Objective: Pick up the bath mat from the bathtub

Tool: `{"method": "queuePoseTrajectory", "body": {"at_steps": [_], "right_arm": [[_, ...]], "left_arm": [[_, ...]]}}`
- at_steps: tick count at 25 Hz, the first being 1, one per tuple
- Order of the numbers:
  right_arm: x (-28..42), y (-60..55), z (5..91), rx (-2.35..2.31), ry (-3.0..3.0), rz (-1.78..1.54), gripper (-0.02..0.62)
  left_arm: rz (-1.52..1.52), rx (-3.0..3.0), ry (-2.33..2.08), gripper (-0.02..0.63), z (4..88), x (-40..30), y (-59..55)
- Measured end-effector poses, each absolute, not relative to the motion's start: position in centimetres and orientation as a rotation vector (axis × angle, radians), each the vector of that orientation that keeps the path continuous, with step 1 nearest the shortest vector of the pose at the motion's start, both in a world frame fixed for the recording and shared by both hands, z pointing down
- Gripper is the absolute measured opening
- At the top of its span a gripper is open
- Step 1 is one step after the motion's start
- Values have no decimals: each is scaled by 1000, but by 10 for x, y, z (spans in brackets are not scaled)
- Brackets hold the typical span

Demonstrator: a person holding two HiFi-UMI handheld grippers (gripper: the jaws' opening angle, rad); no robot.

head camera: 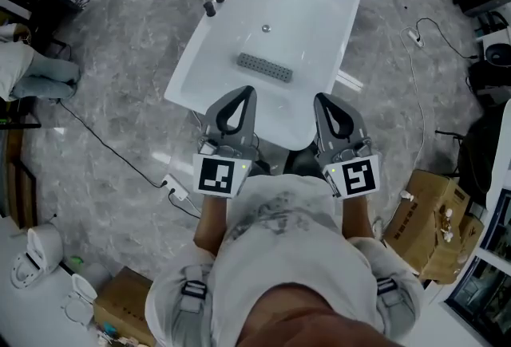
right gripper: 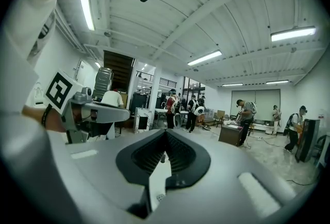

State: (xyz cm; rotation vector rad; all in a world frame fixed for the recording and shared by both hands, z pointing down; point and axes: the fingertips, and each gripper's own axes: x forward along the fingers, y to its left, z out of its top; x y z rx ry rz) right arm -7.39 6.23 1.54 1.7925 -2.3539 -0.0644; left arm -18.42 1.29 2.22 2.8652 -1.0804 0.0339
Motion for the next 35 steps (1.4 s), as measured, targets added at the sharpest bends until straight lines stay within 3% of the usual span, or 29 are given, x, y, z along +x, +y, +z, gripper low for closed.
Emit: {"method": "queuePoseTrajectory", "body": {"at_steps": [21,35], "right_arm": [[84,-56,76,1537,-2636,173,2],[81,-97,171,1722,-2453,228,2]], "left_arm": [[168,2863,-1223,5,72,-7,-85],[249,2948,-892,5,169,1,-130]]}}
